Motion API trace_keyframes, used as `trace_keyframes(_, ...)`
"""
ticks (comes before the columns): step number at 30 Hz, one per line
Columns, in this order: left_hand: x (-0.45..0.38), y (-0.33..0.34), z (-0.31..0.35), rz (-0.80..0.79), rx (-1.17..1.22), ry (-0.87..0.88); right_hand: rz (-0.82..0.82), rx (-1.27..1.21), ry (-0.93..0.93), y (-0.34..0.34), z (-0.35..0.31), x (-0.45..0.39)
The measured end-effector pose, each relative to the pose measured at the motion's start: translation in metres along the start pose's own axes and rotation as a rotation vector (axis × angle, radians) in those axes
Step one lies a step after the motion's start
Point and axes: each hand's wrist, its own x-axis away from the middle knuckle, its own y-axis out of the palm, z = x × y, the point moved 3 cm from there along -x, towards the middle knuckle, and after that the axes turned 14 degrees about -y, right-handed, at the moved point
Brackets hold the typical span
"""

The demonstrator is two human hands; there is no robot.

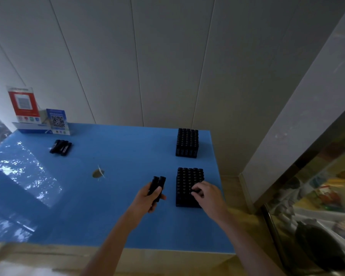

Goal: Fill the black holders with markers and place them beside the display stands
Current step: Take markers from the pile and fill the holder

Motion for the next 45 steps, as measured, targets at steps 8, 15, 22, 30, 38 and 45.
trace_keyframes(8, -0.005, 0.018, 0.007, -0.01, -0.108, -0.011, 0.038, -0.435, 0.124, -0.015, -0.021, -0.021)
trace_keyframes(15, 0.003, 0.028, 0.015, -0.067, -0.138, 0.009, -0.053, -0.705, 0.133, -0.023, -0.033, -0.029)
trace_keyframes(22, 0.007, 0.033, 0.019, -0.132, -0.123, 0.016, -0.083, -0.71, 0.147, -0.024, -0.03, -0.026)
trace_keyframes(30, -0.01, 0.02, 0.01, 0.046, 0.035, -0.042, 0.018, -0.82, 0.188, -0.033, -0.024, -0.021)
trace_keyframes(38, -0.021, -0.004, 0.001, 0.142, 0.029, -0.001, 0.046, -0.624, 0.208, -0.041, -0.001, -0.01)
trace_keyframes(45, -0.019, -0.01, -0.002, 0.23, -0.05, 0.08, -0.037, -0.263, 0.149, -0.034, 0.009, 0.0)
